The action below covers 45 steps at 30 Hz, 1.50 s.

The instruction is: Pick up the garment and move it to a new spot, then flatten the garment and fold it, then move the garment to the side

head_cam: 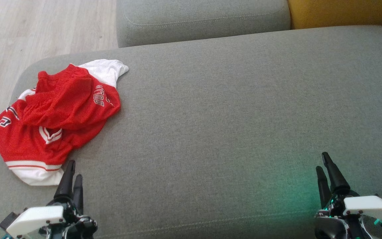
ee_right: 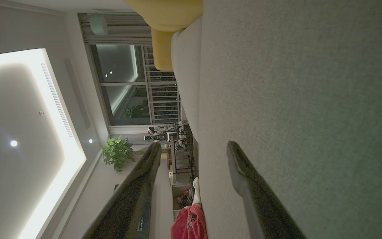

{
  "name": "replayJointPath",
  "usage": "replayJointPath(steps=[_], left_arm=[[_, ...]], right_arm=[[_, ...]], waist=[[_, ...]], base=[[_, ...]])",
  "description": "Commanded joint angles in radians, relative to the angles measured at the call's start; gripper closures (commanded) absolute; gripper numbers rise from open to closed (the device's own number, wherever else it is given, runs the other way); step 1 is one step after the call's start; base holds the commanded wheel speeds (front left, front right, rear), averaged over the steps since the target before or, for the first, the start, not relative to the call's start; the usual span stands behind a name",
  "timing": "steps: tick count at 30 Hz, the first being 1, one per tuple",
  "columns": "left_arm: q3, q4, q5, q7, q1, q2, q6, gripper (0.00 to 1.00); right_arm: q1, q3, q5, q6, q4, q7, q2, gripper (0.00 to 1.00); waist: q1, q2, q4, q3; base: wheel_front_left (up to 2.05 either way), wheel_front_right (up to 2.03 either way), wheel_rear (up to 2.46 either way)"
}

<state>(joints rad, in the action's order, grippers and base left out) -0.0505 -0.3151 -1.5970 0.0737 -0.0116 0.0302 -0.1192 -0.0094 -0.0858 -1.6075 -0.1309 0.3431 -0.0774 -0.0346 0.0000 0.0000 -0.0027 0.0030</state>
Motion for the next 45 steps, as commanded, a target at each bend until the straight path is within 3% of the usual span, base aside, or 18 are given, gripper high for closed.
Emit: replayJointPath(steps=[1,45], left_arm=[[-0.005,0.041,0.010,-0.007,0.042,0.009,-0.004,0.00],[0.080,0.209,0.679,-0.135,0.014,0.013,0.105,0.00]], right_arm=[[-0.044,0.007,0.009,0.000,-0.035,0.007,-0.006,0.00],[-0.065,0.180,0.661,0.000,-0.134,0.137,-0.010,0.00]], waist=[[0.0000,0.0000,0.000,0.000],[0.0000,0.0000,-0.005,-0.012]], base=[[0.00,0.00,0.00],[0.00,0.00,0.00]])
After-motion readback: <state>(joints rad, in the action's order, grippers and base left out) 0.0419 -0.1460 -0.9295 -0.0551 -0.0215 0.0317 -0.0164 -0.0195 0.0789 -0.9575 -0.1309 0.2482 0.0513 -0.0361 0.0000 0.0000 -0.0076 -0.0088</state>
